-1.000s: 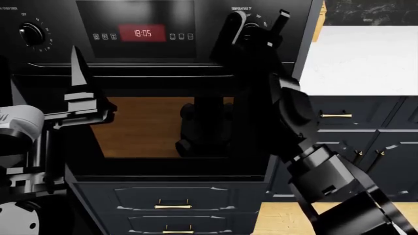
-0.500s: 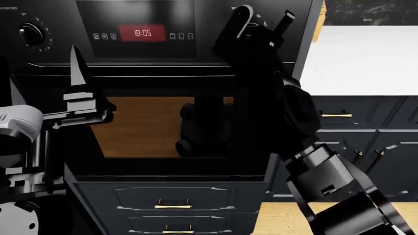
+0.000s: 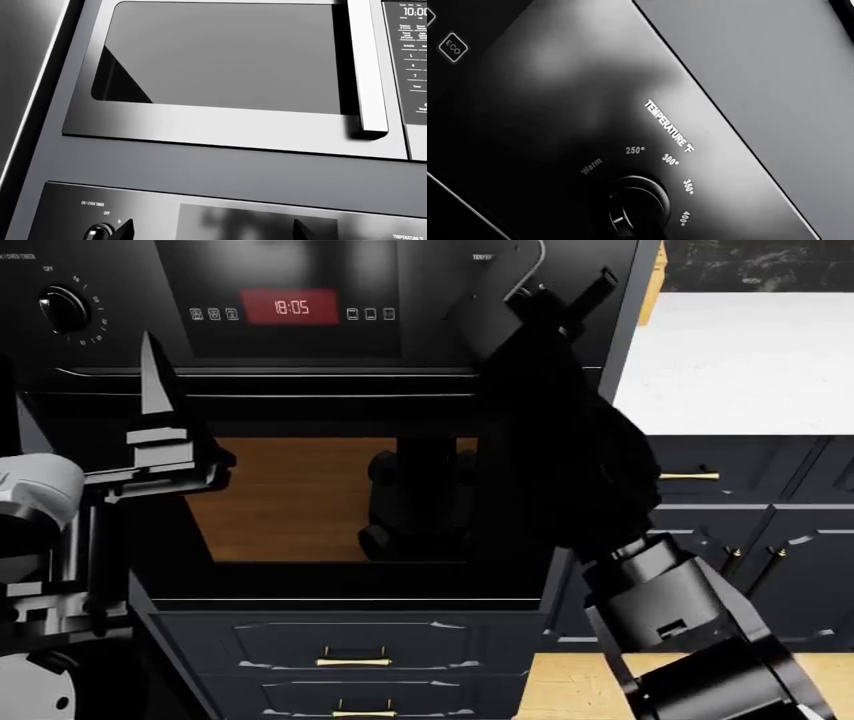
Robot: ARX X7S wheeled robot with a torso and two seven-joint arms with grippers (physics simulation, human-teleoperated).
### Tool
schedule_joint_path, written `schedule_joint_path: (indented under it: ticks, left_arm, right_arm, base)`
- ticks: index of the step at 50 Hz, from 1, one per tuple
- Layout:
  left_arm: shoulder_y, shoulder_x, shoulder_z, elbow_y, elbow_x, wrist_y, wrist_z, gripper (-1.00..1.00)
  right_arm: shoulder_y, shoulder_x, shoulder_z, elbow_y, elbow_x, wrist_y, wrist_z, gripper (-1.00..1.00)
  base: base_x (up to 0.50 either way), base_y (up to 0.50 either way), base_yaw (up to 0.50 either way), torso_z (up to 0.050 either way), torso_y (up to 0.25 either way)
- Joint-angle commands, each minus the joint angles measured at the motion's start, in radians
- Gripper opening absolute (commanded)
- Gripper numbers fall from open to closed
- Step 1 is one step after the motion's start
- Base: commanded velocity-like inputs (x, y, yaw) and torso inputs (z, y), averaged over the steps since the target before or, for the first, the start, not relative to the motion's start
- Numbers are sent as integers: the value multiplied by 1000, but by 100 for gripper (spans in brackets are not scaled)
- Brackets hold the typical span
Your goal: Preheat the oven by turning the temperature knob.
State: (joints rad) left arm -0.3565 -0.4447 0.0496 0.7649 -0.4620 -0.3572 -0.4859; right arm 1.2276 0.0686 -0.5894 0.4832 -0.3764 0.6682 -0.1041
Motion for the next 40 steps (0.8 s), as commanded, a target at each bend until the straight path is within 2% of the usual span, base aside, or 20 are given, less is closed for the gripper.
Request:
schedule_joint_path:
  ticks: [1,40]
  left_arm:
    - [0,-3,0,1,-3,0,-4,100]
    - [-5,-8,6,-5,-8,6,-11,100]
  right_arm:
    - [12,-22,53,-58,24,9,23,-100]
    - [17,-33,162,-109,221,42,66,-100]
  base:
    - [-15,0,0,0,0]
    - [-4,0,-1,1,4]
